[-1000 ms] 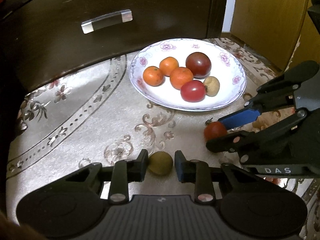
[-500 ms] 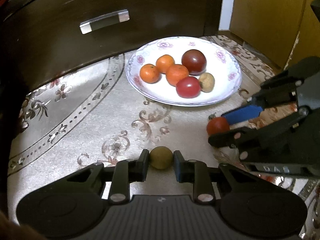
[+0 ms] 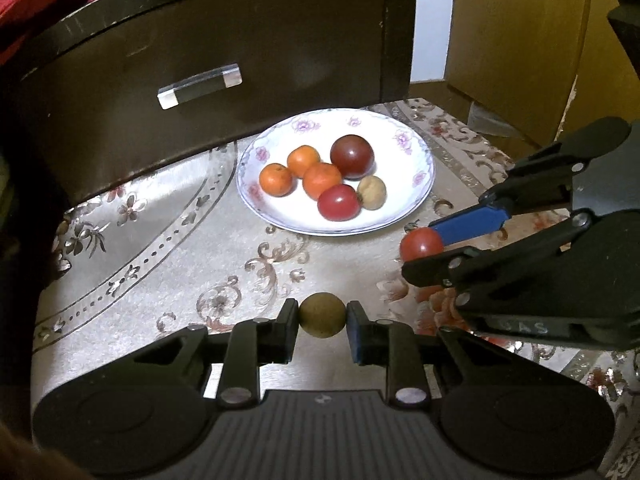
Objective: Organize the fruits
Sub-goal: 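Carry the yellow fruit toward the bowl with the left tool while the right tool carries the red tomato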
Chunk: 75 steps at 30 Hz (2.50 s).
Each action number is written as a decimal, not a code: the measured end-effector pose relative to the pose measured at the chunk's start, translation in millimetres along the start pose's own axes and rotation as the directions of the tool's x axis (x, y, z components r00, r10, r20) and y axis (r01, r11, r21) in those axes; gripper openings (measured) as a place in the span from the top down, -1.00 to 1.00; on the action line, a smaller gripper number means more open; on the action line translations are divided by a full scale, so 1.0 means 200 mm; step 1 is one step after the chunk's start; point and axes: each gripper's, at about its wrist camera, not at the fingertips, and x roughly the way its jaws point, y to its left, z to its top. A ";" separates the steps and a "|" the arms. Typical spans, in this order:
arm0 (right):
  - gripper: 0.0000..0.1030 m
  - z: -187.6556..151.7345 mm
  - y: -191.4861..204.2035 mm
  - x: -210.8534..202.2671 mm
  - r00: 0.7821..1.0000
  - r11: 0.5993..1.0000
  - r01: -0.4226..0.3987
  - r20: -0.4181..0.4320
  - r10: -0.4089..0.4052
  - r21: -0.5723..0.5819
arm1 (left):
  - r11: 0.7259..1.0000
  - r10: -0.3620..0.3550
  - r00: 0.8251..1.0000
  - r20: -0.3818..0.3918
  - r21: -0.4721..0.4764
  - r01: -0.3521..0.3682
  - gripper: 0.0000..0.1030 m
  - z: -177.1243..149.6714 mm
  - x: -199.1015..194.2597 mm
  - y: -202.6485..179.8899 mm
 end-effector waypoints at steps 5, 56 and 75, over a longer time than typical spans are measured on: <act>0.52 0.00 0.03 -0.04 1.000 1.000 0.016 0.019 -0.016 -0.013 | 1.000 0.005 1.000 0.004 0.001 -0.005 0.38 0.02 0.00 -0.01; 0.49 0.07 -0.04 0.00 0.996 0.997 0.080 0.049 -0.080 -0.002 | 1.000 0.023 0.999 0.022 0.012 -0.023 0.39 0.13 0.09 0.01; 0.49 0.09 -0.08 0.03 0.994 0.995 0.095 0.045 -0.095 0.007 | 1.000 0.025 0.999 0.033 0.012 -0.025 0.39 0.14 0.13 0.01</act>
